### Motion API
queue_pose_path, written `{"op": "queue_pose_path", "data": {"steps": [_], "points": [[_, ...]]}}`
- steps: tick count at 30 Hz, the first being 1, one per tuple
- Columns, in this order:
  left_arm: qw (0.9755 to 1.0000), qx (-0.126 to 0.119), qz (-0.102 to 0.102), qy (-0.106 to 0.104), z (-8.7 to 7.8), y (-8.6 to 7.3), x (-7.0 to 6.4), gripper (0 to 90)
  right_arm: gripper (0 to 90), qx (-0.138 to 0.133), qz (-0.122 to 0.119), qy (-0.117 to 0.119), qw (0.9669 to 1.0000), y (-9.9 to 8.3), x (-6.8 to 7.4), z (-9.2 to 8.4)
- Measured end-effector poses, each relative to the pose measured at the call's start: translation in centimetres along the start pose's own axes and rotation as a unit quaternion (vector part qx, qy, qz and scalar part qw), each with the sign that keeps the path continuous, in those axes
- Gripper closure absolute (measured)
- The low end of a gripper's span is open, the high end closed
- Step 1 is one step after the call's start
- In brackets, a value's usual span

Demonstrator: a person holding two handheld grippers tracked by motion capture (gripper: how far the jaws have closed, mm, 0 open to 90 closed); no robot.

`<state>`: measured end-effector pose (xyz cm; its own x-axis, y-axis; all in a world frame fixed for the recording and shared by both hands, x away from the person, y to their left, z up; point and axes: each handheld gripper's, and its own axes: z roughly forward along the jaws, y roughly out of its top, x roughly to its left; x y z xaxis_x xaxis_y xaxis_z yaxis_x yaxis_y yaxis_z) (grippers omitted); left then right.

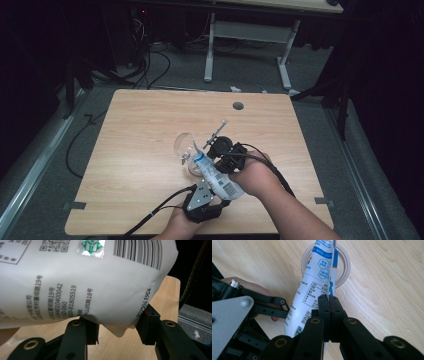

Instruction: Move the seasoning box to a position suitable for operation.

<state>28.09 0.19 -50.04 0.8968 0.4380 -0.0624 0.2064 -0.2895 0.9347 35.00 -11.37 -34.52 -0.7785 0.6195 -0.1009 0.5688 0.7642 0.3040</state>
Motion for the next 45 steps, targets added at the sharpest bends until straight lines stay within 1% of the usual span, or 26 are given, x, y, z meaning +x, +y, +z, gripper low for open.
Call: {"op": "queue_pose_path", "data": {"steps": [6, 9, 17, 19, 23, 34, 40, 44, 45], "points": [[0.9999, 0.008, 0.011, 0.004, 0.0, 0.1, 0.0, 56.8, 90.0, 0.000, 0.001, -0.003, 1.0000, 0.2, 0.1, 0.0], [0.9998, 0.012, 0.017, 0.005, 0.1, 0.3, -0.3, 55.6, 90.0, 0.002, 0.000, -0.003, 1.0000, 0.2, 0.1, -0.1], [0.9998, 0.014, 0.015, 0.000, 0.3, 0.7, -0.3, 55.1, 90.0, 0.000, 0.001, -0.006, 1.0000, 0.1, -0.1, -0.3], [0.9998, 0.013, 0.014, 0.002, 0.3, 0.8, -0.4, 54.6, 90.0, -0.001, 0.002, -0.008, 1.0000, 0.0, -0.2, -0.4], [0.9995, 0.017, 0.025, 0.003, 0.2, 1.0, -0.7, 53.4, 90.0, -0.003, 0.004, -0.008, 1.0000, -0.1, -0.3, -0.4], [0.9997, 0.015, 0.020, 0.004, 0.1, 1.3, -0.2, 56.2, 90.0, -0.009, 0.006, -0.014, 0.9998, 0.1, -0.4, -0.7], [0.9997, 0.016, 0.017, 0.002, 0.1, 1.3, -0.1, 57.7, 90.0, -0.005, 0.005, -0.008, 0.9999, 0.1, -0.6, -0.6], [0.9998, 0.015, 0.014, -0.001, 0.1, 1.3, 0.0, 58.9, 90.0, -0.002, 0.009, -0.004, 0.9999, 0.2, -0.7, -0.6], [0.9998, 0.015, 0.015, 0.000, 0.1, 1.2, 0.0, 59.0, 90.0, -0.001, 0.013, -0.003, 0.9999, 0.2, -0.7, -0.5]]}}
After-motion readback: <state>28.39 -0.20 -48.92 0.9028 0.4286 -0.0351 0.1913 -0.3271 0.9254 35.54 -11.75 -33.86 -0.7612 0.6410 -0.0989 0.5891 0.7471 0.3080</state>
